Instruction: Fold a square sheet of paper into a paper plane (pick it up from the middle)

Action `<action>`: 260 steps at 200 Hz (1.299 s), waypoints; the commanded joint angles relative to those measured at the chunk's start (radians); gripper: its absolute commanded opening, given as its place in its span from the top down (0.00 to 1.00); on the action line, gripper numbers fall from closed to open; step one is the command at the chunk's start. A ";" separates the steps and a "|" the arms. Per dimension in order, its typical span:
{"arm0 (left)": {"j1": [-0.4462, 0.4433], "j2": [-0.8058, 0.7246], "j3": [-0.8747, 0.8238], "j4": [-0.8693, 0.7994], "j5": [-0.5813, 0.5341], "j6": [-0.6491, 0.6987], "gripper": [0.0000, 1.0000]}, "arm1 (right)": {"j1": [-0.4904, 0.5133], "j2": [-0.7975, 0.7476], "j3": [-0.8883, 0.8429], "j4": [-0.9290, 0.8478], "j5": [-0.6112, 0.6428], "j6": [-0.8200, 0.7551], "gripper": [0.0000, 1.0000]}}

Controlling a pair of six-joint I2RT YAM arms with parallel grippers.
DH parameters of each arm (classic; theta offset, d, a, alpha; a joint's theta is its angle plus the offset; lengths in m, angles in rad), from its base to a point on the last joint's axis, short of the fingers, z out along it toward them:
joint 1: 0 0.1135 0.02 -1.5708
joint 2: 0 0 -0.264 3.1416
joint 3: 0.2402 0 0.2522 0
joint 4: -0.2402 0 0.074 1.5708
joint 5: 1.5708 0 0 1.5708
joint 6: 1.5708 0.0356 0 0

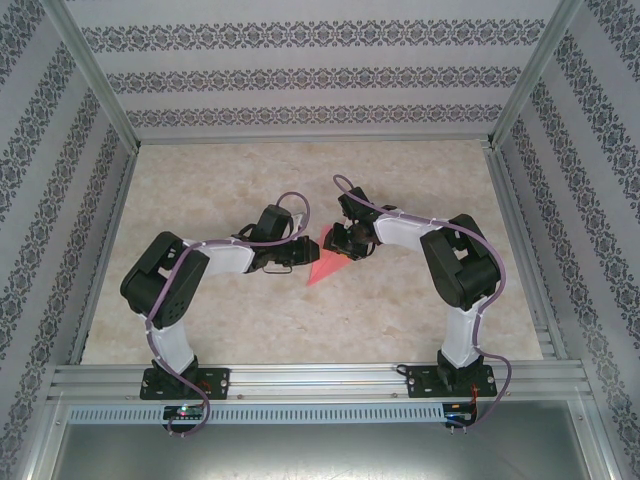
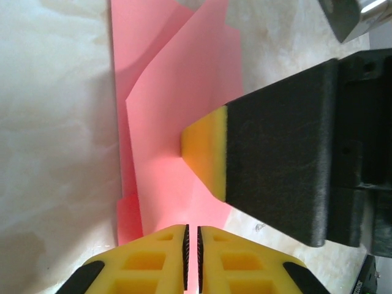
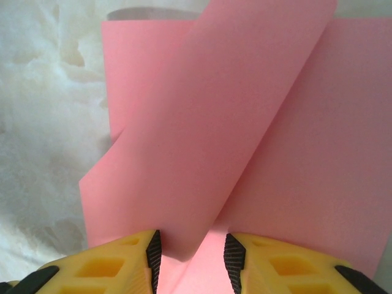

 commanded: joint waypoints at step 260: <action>-0.015 0.045 0.068 -0.102 -0.031 0.037 0.90 | 0.029 0.168 0.007 -0.207 0.160 0.002 0.65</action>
